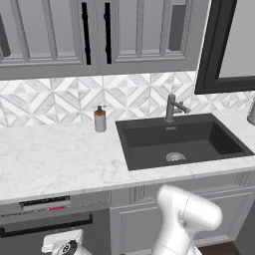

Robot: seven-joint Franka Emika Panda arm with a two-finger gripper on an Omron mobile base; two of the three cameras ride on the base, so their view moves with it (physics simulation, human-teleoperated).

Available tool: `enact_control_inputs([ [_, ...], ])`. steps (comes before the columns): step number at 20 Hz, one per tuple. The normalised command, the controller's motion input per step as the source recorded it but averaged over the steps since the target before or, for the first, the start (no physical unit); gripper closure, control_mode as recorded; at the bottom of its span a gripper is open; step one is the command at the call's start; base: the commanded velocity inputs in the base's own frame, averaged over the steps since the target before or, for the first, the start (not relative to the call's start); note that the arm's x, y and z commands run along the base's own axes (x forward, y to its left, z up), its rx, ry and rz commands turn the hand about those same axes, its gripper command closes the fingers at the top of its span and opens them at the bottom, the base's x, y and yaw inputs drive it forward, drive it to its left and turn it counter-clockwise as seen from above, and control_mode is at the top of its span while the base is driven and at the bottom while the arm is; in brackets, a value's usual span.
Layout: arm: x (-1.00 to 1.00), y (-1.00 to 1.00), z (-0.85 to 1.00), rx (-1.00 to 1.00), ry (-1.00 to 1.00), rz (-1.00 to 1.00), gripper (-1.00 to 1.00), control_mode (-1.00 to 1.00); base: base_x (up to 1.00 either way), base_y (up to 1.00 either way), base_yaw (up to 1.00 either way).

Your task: Pick up the cup and bowl from the counter, place them in the dishwasher, and close the dishwasher door.

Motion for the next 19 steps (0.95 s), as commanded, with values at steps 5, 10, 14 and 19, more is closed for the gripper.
enact_control_inputs([
  [5, 0.8, 0.0, -0.52, 0.06, -0.13, -0.12, -1.0, -1.0, 0.0, 0.0, 0.0],
  [10, 0.63, 0.0, -0.52, 0.07, -0.15, -0.08, -1.0, -1.0, 0.0, 0.0, 0.0],
  [14, 0.07, 0.0, -0.23, 0.03, -0.06, 0.0, -1.0, -1.0, 0.0, 0.0, 0.0],
  [19, 0.0, 0.0, 0.0, 0.0, 0.0, 0.0, -1.0, -1.0, 0.0, 0.0, 0.0],
])
